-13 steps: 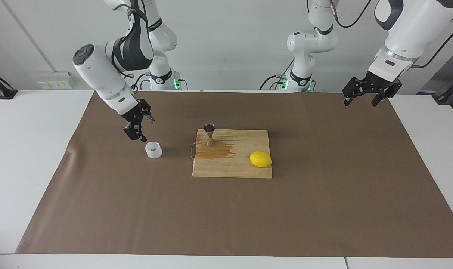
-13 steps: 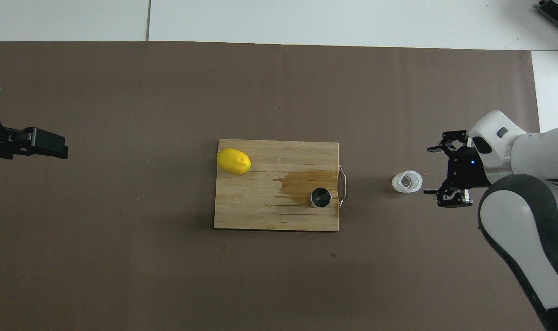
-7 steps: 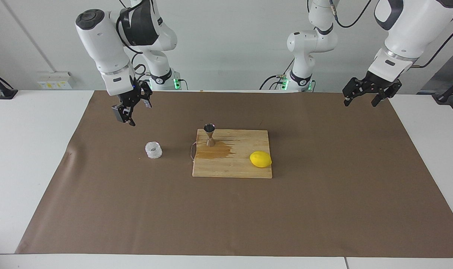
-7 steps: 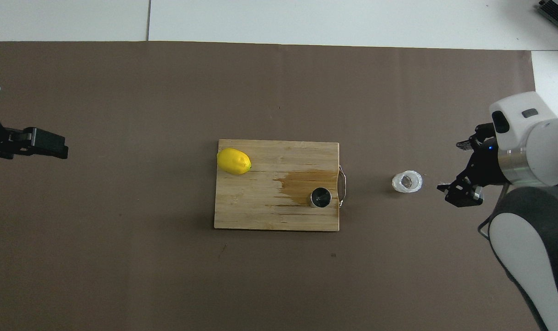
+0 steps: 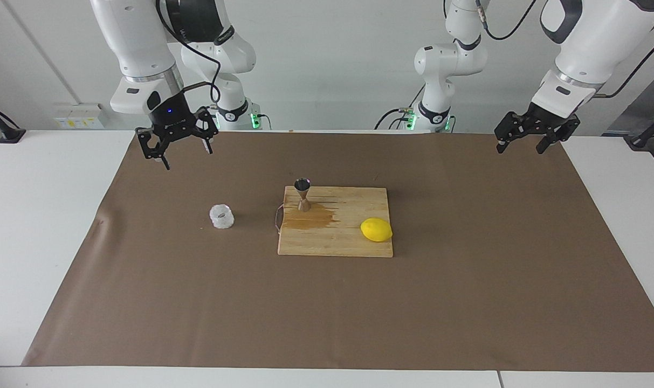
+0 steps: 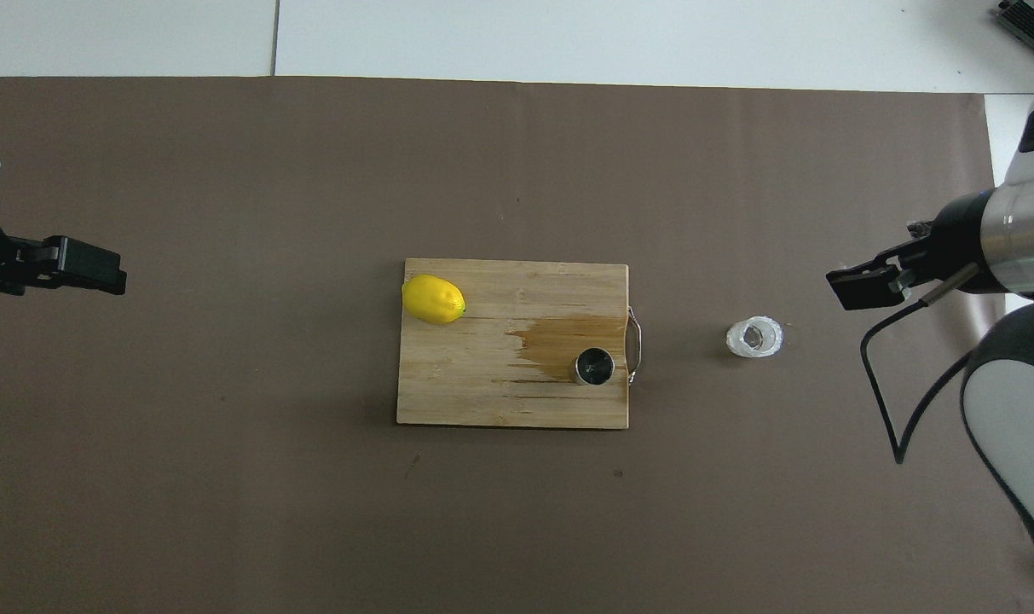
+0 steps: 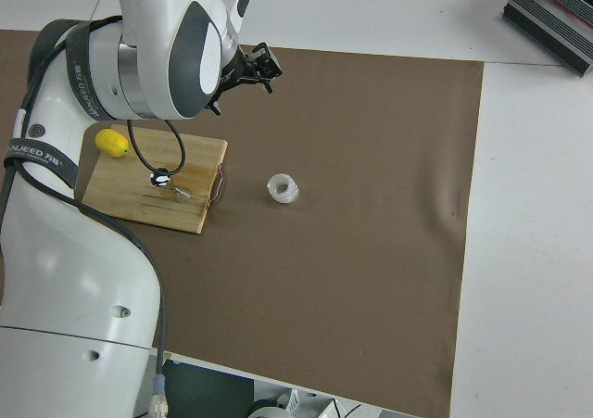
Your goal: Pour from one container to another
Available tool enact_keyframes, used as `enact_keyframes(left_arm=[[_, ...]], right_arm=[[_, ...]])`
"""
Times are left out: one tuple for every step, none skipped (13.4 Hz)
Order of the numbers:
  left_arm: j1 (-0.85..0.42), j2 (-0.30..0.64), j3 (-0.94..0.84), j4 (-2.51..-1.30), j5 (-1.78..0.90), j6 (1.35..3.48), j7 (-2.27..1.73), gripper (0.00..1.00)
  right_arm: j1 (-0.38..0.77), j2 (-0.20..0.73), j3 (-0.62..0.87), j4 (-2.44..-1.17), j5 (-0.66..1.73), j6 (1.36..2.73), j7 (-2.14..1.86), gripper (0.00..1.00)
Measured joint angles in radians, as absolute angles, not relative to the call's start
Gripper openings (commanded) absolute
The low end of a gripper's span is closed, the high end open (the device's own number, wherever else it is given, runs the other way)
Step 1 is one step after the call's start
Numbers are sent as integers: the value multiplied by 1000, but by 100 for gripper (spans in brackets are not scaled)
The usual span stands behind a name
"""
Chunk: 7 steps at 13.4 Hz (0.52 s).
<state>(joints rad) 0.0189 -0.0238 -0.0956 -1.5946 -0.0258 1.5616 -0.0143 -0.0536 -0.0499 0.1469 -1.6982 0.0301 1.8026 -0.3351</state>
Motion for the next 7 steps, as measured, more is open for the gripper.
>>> enact_keyframes(left_arm=[[19, -24, -96, -1595, -26, 1562, -14, 100], [19, -24, -96, -1595, -26, 1562, -14, 100], [19, -24, -96, -1595, -26, 1562, -14, 100], [19, -24, -96, -1595, -26, 1562, -14, 100], [19, -24, -96, -1595, -26, 1562, -14, 100], [19, -24, -96, -1595, -26, 1562, -14, 100], [19, -24, -96, -1595, -26, 1562, -14, 100]], right_arm=[[-51, -39, 147, -1679, 28, 1794, -243, 100], [-47, -31, 147, -1661, 25, 1769, -154, 100], [-45, -26, 147, -1647, 23, 1736, -74, 100], [-42, -27, 147, -1640, 21, 1703, -14, 100], [-40, -27, 147, -1634, 20, 1672, 25, 100], [-41, -29, 147, -1630, 20, 1650, 47, 100], [-43, -31, 147, -1630, 20, 1644, 56, 100]])
